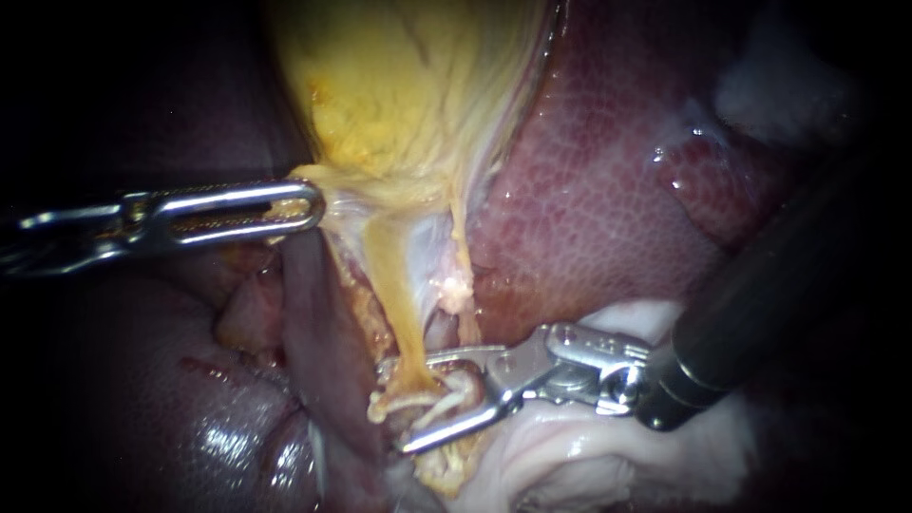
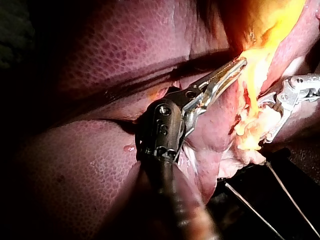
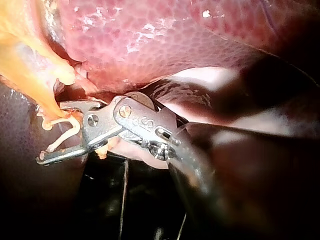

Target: Clipping second clip left tube

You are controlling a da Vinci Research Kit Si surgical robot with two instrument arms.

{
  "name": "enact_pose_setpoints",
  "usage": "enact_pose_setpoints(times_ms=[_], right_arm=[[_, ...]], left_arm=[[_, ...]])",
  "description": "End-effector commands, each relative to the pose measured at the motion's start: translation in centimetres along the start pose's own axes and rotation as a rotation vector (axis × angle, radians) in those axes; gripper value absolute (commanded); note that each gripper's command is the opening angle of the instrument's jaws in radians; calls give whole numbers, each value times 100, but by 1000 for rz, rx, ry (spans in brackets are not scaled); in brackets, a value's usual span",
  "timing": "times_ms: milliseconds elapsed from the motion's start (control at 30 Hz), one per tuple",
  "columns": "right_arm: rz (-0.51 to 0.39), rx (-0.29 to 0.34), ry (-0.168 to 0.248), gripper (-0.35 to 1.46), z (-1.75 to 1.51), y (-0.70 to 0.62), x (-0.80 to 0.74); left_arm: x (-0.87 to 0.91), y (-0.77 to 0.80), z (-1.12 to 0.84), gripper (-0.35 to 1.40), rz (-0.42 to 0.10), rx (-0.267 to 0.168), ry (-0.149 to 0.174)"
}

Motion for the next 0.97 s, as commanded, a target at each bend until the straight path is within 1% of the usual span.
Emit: enact_pose_setpoints(times_ms=[33, 167, 200, 233, 267, 300, 333, 367, 467, 800, 867, 900, 933, 967], right_arm=[[4, 2, -2, 59, 4, 2, -3], [3, 10, -6, 57, 12, 5, -9], [2, 9, -6, 54, 10, 6, -9], [2, 14, -7, 45, 7, 6, -9], [2, 22, -6, 24, 2, 5, -9], [16, 38, -24, 4, -3, 4, -7], [21, 34, -49, -25, -9, 4, -5], [23, 29, -52, -35, -12, 5, -2], [25, 28, -51, -35, -17, 7, 0], [29, 30, -52, -35, -20, 9, -3], [30, 26, -57, -35, -21, 10, -4], [30, 26, -60, -25, -23, 11, -4], [30, 26, -60, -4, -25, 11, -5], [29, -1, -54, 17, -30, 11, -6]], left_arm=[[1, -1, 1, -35, 0, -3, -1], [3, -1, 3, -35, 1, -8, -4], [3, -1, 3, -35, 1, -7, -4], [3, -1, 3, -35, 1, -7, -4], [3, -1, 3, -35, 1, -7, -4], [3, -1, 2, -35, 1, -7, -3], [4, -1, 2, -35, 1, -7, -3], [4, 0, 2, -35, 1, -7, -3], [3, 0, 2, -35, 1, -6, -3], [4, 0, 1, -35, 2, -7, -3], [4, 1, 0, -35, 2, -6, -3], [4, 1, 0, -35, 2, -6, -3], [4, 1, 0, -35, 2, -6, -3], [4, 1, 0, -35, 2, -6, -3]])
